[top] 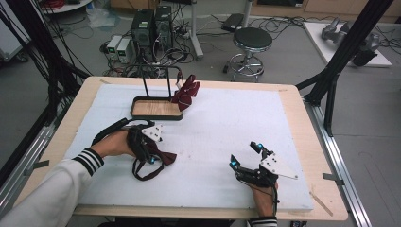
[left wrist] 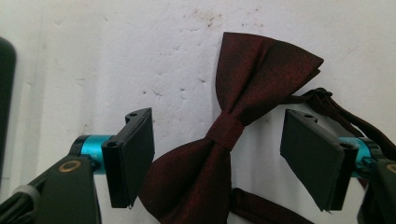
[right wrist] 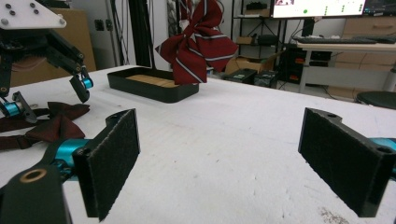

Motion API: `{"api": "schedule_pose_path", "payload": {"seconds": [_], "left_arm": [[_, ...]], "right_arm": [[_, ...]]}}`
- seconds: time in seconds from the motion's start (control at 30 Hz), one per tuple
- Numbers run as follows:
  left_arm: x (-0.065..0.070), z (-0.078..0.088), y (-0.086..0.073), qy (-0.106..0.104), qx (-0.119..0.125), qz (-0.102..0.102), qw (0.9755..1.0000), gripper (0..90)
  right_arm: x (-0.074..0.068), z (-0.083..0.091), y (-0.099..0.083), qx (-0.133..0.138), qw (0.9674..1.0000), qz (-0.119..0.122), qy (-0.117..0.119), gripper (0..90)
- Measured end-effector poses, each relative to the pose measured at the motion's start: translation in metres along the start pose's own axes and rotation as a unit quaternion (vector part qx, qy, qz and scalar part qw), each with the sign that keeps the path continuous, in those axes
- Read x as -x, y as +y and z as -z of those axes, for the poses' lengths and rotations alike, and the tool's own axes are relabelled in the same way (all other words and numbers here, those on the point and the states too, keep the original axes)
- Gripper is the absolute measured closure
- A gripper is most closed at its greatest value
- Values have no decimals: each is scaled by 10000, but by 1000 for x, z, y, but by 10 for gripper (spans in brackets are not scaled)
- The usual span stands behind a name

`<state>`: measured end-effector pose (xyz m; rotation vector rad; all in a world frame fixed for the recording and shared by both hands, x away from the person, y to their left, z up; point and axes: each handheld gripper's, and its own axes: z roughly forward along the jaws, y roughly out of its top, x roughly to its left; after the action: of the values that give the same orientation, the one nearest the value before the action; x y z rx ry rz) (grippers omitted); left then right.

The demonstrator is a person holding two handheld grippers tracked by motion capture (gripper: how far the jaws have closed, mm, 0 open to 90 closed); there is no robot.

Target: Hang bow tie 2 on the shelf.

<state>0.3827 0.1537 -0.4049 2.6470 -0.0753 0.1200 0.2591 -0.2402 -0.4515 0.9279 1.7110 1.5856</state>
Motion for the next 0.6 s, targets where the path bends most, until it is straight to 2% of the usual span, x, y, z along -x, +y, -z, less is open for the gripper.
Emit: {"api": "schedule_pose_path", "payload": {"seconds": [0.2,0.23,0.3,0.6], "left_arm": [[-1,-2,1,-23,-166,-72,9998,347],[0,-3,1,-33,-169,-34,9998,350],[-1,-3,2,-18,-257,-132,9996,372],[0,-7,5,21,-438,-196,9988,397]], "right_arm": [[0,1,0,13,10000,-32,19,118],[0,1,0,15,10000,-40,17,118],[0,1,0,21,10000,-54,15,118],[0,1,-1,51,10000,-21,4,118]]}}
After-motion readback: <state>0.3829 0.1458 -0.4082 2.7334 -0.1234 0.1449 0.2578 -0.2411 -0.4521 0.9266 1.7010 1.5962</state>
